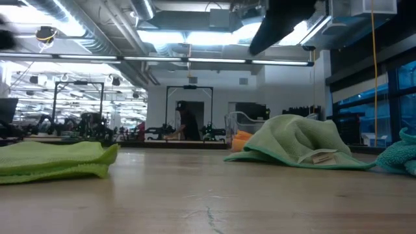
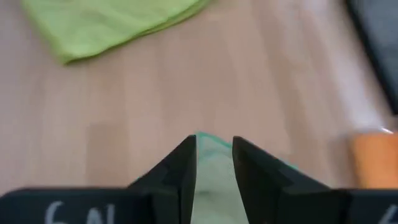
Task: Fold microfiber towels
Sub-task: Fold the light green microfiber towel
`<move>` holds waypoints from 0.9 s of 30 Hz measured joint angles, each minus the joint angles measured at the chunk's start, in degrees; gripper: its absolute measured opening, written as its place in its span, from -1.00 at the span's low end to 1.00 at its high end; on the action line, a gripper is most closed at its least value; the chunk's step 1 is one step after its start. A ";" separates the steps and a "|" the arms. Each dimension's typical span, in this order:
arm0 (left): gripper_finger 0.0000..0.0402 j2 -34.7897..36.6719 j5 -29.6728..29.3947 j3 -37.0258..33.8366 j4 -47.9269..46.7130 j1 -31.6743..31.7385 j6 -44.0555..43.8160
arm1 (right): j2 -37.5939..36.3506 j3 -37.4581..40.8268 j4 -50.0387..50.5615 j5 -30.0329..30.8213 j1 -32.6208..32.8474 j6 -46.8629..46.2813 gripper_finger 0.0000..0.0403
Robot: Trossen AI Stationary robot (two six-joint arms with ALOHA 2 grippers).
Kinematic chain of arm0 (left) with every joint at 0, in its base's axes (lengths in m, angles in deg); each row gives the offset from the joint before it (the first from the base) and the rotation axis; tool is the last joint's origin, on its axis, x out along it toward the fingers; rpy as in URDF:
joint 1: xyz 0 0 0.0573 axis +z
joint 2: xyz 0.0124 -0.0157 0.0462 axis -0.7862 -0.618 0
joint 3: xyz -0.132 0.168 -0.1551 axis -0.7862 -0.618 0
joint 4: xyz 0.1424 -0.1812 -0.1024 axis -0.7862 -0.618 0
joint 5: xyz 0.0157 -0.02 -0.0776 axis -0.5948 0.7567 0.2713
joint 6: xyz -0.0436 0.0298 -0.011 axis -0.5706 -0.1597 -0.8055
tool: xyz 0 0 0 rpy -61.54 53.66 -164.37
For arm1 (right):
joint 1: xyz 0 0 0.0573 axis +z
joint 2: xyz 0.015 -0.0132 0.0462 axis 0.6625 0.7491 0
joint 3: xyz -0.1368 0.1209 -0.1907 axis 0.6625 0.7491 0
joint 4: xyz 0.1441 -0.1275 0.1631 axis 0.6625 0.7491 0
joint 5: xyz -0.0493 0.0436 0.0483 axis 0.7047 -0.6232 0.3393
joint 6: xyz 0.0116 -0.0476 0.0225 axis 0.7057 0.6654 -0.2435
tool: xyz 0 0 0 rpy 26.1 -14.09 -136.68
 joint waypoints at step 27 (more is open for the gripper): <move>-0.30 -4.59 -15.45 0.04 0.64 -9.29 -0.07 | 18.84 0.02 -41.38 -15.00 -0.37 21.71 -0.05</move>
